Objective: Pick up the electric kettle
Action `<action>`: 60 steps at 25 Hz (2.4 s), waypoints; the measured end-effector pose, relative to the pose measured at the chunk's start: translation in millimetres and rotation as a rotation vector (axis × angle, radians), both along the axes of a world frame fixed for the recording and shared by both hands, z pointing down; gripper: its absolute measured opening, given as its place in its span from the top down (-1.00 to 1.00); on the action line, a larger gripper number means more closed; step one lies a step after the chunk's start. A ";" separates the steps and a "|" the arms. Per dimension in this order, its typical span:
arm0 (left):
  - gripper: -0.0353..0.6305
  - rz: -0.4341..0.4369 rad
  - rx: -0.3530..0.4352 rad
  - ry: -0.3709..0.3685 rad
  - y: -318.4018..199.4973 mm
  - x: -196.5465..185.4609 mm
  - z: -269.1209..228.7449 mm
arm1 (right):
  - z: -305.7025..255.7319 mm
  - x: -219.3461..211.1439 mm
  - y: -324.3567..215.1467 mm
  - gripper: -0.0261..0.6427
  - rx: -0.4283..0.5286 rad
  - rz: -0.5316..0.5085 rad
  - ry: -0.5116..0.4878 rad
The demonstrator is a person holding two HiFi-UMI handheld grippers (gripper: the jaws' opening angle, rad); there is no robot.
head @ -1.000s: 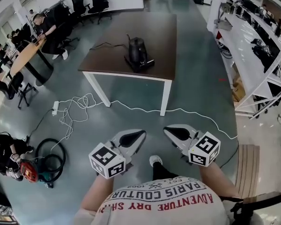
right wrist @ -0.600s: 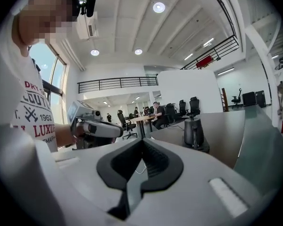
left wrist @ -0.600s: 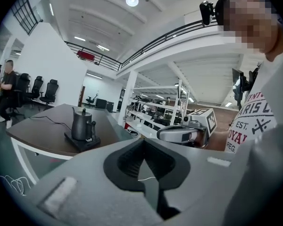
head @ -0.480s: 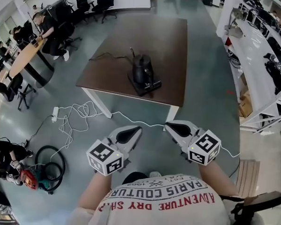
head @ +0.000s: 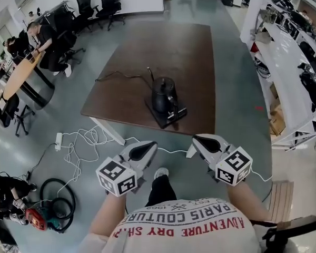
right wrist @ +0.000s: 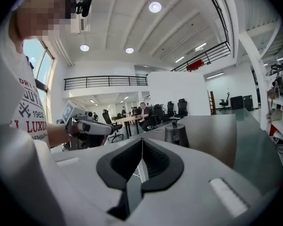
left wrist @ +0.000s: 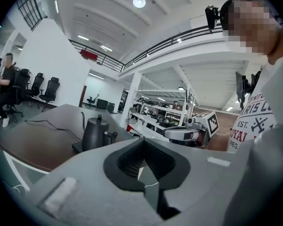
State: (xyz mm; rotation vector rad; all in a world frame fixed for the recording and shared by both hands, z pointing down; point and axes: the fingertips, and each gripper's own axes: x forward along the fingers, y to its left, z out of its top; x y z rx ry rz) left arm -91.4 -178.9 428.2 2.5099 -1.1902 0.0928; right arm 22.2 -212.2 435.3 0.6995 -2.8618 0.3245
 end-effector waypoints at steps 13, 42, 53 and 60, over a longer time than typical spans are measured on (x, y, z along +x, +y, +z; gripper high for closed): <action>0.88 0.020 -0.111 -0.019 -141.4 -77.5 55.4 | 63.6 -56.3 -104.1 0.47 -0.063 0.127 0.099; 0.61 0.117 -0.082 -0.105 -337.9 -73.8 116.8 | 140.3 -73.7 -149.6 0.61 -0.162 0.258 0.197; 0.75 0.141 -0.052 -0.129 -335.5 -69.4 116.9 | 141.6 -77.9 -149.7 0.67 -0.151 0.248 0.206; 0.76 0.125 -0.061 -0.114 -336.3 -70.6 111.4 | 134.1 -73.0 -155.3 0.67 -0.151 0.278 0.193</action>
